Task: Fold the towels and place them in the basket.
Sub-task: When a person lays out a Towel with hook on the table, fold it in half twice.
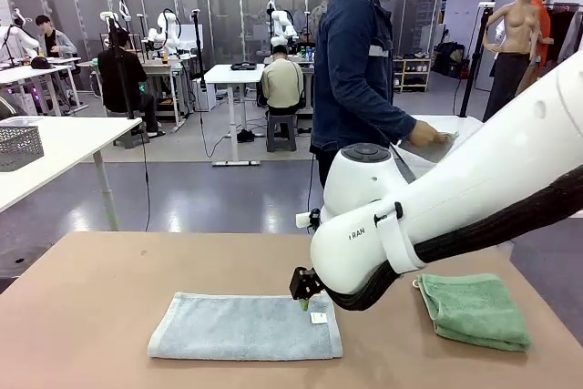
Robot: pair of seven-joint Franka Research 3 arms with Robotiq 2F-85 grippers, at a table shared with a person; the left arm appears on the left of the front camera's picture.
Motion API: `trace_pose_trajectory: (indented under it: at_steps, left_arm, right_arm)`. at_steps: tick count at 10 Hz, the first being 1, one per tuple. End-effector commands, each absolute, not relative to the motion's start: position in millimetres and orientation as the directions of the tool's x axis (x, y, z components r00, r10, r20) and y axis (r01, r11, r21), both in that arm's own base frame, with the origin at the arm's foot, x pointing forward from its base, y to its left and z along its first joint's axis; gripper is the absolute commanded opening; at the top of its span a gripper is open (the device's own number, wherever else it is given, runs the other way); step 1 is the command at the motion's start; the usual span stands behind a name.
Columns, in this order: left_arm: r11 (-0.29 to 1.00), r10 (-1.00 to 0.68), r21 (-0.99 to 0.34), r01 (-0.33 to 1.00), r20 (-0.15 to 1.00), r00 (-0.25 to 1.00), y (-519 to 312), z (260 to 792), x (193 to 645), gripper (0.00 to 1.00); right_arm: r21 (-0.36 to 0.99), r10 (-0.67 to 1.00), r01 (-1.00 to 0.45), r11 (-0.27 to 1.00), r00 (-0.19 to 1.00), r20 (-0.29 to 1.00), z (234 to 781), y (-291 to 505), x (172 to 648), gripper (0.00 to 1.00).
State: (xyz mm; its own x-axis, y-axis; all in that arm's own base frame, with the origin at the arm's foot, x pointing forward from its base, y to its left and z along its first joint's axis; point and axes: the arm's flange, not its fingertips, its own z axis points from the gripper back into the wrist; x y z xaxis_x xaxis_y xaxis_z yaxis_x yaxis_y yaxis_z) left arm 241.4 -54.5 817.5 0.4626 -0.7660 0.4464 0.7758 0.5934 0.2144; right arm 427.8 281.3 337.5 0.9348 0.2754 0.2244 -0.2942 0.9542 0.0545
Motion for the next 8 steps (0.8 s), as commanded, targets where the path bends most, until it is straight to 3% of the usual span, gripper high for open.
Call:
trace_pose_trajectory:
  at_steps: [1, 2, 5, 8]
  left_arm:
    - [0.624, -0.738, 0.199, 0.756, 0.469, 0.486, -60.5, 839.2, 236.3, 1.0]
    - [0.593, -0.766, 0.214, 0.776, 0.446, 0.463, -54.5, 817.5, 241.4, 1.0]
    - [0.593, -0.766, 0.214, 0.776, 0.446, 0.463, -54.5, 817.5, 241.4, 1.0]
    - [0.593, -0.766, 0.214, 0.776, 0.446, 0.463, -54.5, 817.5, 241.4, 1.0]
  right_arm:
    - [0.064, 0.217, -0.235, 0.97, 0.953, 0.209, 328.9, 287.8, 429.3, 1.0]
    - [0.111, 0.25, -0.276, 0.955, 0.947, 0.203, 331.2, 286.9, 425.5, 1.0]
    - [0.057, 0.27, -0.287, 0.956, 0.939, 0.212, 330.9, 281.0, 428.3, 1.0]
    - [0.086, 0.186, -0.198, 0.976, 0.973, 0.134, 318.7, 277.7, 434.9, 1.0]
